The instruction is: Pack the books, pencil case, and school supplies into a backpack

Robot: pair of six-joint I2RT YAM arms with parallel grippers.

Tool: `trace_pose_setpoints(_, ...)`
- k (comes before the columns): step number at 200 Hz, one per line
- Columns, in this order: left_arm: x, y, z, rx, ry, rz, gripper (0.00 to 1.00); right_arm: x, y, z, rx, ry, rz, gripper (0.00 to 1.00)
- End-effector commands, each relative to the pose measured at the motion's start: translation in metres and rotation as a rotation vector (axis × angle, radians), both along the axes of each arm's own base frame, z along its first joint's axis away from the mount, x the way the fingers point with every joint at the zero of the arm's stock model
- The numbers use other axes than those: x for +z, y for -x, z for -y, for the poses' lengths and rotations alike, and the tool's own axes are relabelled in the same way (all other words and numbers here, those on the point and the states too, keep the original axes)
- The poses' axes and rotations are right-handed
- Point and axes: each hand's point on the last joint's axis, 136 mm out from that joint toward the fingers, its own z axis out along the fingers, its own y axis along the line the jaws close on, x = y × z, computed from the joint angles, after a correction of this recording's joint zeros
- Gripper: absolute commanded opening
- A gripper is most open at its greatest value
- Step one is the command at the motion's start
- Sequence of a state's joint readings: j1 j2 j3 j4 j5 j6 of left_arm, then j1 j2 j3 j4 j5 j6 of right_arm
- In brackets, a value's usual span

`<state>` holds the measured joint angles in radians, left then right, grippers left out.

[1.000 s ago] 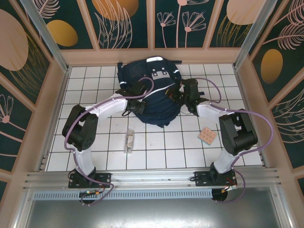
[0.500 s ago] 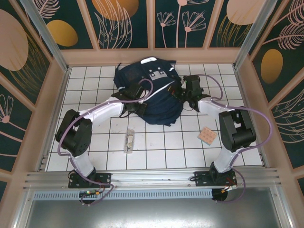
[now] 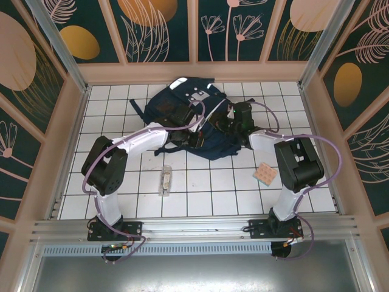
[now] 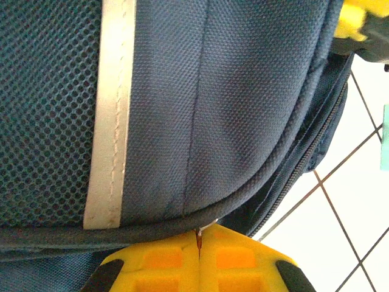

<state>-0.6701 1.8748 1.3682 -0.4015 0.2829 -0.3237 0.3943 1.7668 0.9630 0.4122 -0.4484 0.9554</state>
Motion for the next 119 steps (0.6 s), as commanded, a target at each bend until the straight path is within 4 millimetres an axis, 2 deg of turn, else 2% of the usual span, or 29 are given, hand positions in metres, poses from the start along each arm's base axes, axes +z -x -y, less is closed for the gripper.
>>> trace_pose_setpoints(1,0.007,-0.012,0.004,0.022,0.001,0.045,0.00,0.005,0.004,-0.006,0.030,-0.013,0.025,0.00)
trace_pose_setpoints(41,-0.023,-0.007,-0.049,0.070,-0.204,0.027,0.00,0.005,0.000,0.008,0.029,0.048,0.053,0.00)
trace_pose_setpoints(71,-0.032,-0.019,-0.092,0.141,-0.304,0.041,0.00,0.010,-0.002,0.006,0.068,0.067,0.069,0.00)
trace_pose_setpoints(89,-0.031,-0.031,-0.103,0.186,-0.318,0.061,0.00,0.013,-0.001,0.001,0.090,0.058,0.072,0.00)
trace_pose_setpoints(119,-0.023,-0.044,-0.106,0.232,-0.339,0.097,0.00,0.018,0.002,-0.015,0.126,0.050,0.074,0.00)
